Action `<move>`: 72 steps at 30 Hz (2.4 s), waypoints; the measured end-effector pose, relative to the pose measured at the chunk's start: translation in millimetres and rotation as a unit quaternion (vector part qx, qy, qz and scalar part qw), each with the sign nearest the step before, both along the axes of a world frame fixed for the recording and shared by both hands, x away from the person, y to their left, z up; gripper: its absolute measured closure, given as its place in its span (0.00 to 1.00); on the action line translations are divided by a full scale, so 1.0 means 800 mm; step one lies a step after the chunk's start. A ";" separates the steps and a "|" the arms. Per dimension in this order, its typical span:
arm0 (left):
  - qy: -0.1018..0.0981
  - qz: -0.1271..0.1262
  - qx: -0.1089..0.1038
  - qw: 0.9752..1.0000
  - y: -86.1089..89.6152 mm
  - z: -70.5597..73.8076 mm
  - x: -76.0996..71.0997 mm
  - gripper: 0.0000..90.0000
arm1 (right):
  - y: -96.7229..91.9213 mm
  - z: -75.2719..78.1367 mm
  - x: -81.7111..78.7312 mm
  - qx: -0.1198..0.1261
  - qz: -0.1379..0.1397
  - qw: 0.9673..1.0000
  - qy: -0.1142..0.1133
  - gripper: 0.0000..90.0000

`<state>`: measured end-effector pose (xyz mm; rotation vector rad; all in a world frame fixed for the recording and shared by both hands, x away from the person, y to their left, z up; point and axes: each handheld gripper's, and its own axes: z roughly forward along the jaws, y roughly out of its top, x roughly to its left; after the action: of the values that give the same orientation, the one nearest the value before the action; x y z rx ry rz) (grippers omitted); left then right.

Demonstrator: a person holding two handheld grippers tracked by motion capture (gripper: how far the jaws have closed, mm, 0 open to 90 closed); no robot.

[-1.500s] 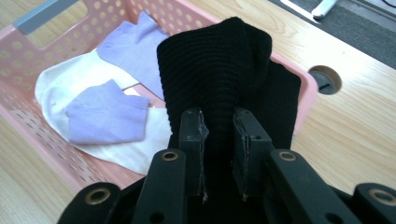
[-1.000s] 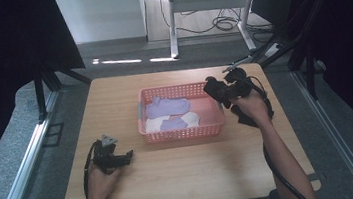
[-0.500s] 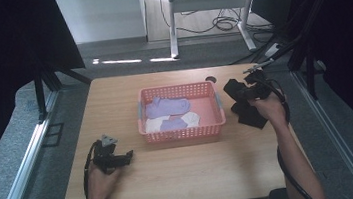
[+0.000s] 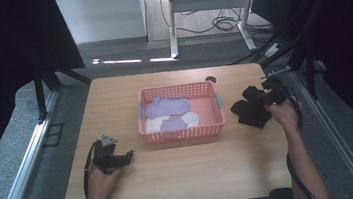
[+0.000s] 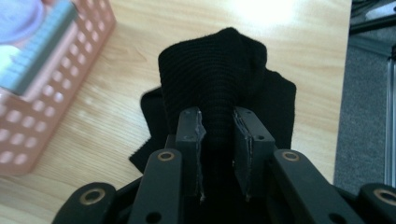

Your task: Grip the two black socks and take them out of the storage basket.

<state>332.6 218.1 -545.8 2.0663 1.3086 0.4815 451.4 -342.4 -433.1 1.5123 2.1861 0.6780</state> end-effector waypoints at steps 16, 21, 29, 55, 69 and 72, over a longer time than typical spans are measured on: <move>0.000 -0.001 0.000 1.000 0.000 0.000 0.000 0.13 | 0.011 -0.068 0.010 -0.001 -0.002 0.999 0.047 0.81; 0.000 -0.001 0.000 1.000 0.000 0.000 0.000 0.13 | 0.012 -0.075 0.009 0.002 -0.001 0.998 0.056 0.76; 0.000 -0.001 0.000 1.000 0.000 0.000 0.000 0.13 | 0.013 -0.061 0.006 0.002 0.005 0.999 0.042 0.57; 0.000 0.000 0.000 1.000 0.000 0.000 0.000 0.13 | 0.034 -0.004 -0.035 0.003 0.079 0.997 0.006 0.25; 0.000 0.000 0.000 1.000 0.000 0.000 0.000 0.13 | 0.052 -0.006 -0.070 0.003 0.113 0.994 0.014 0.19; 0.000 0.000 0.000 1.000 0.000 0.000 0.000 0.13 | 0.057 -0.011 -0.078 0.004 0.114 0.993 0.016 0.18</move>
<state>332.5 218.1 -545.8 2.0661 1.3079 0.4821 389.3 -297.1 -441.7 1.2955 2.4073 0.7382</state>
